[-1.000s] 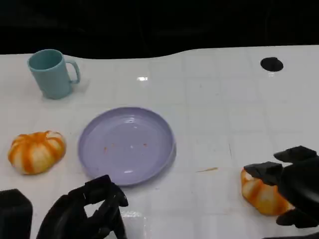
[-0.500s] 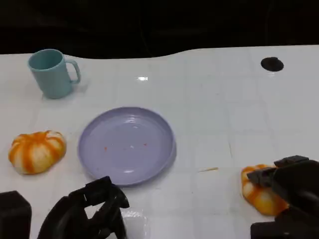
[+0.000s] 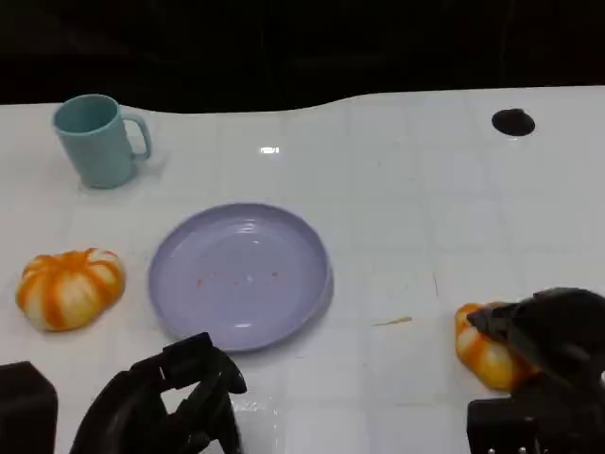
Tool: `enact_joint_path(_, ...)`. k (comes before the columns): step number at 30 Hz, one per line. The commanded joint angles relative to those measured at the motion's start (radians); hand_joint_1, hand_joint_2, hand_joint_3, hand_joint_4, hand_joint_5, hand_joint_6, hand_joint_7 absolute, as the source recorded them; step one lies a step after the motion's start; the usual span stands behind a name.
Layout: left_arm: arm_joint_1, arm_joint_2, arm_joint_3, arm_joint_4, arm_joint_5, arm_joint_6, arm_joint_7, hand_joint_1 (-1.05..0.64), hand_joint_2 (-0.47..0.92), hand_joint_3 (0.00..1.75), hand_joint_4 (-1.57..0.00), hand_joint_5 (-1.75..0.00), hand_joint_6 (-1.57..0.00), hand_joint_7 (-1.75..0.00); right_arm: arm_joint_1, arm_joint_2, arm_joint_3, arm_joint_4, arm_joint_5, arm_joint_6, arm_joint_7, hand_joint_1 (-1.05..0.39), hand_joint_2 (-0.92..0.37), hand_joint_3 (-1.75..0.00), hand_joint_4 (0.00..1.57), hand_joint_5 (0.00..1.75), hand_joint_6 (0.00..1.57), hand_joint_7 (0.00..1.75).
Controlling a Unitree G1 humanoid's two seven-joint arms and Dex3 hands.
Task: Grasp the bread from the table and place it into the plate.
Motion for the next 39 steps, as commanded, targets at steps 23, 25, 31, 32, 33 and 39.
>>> enact_joint_path(23,0.004,0.005,0.002,-0.010,0.001,0.005,0.005,-0.56,0.90,0.38,-0.81,-1.72,-0.80,-1.39,0.013,-0.006,-0.034,0.082,0.148,-0.213,-0.473,-0.06,-0.47,-0.88,0.88,1.75,0.80,1.52)
enact_joint_path(25,0.001,0.003,0.001,-0.004,0.001,0.003,0.002,-0.56,0.90,0.38,-0.81,-1.72,-0.79,-1.40,0.003,-0.006,-0.031,0.082,0.149,-0.237,-0.502,-0.06,-0.41,-0.98,0.91,1.75,0.83,1.50)
enact_joint_path(31,-0.003,0.005,-0.004,-0.002,0.006,-0.001,0.001,-0.57,0.91,0.36,-0.80,-1.72,-0.78,-1.41,-0.038,0.023,-0.032,0.077,0.185,-0.290,-0.515,-0.06,-0.33,-1.20,0.95,1.75,0.84,1.52)
enact_joint_path(32,-0.002,0.005,-0.005,-0.003,0.009,0.000,0.004,-0.57,0.91,0.36,-0.80,-1.72,-0.78,-1.41,-0.045,0.031,-0.033,0.079,0.194,-0.293,-0.513,-0.07,-0.33,-1.20,0.95,1.75,0.83,1.54)
enact_joint_path(33,-0.001,0.005,-0.006,-0.003,0.011,-0.001,0.006,-0.57,0.91,0.35,-0.80,-1.73,-0.78,-1.40,-0.051,0.041,-0.033,0.079,0.205,-0.291,-0.506,-0.08,-0.34,-1.21,0.95,1.75,0.82,1.56)
enact_joint_path(39,0.001,0.004,0.000,0.006,0.006,-0.008,-0.001,-0.58,0.92,0.33,-0.79,-1.73,-0.78,-1.40,-0.088,0.096,-0.020,0.081,0.241,-0.301,-0.496,-0.12,-0.38,-1.03,0.95,1.75,0.74,1.67)
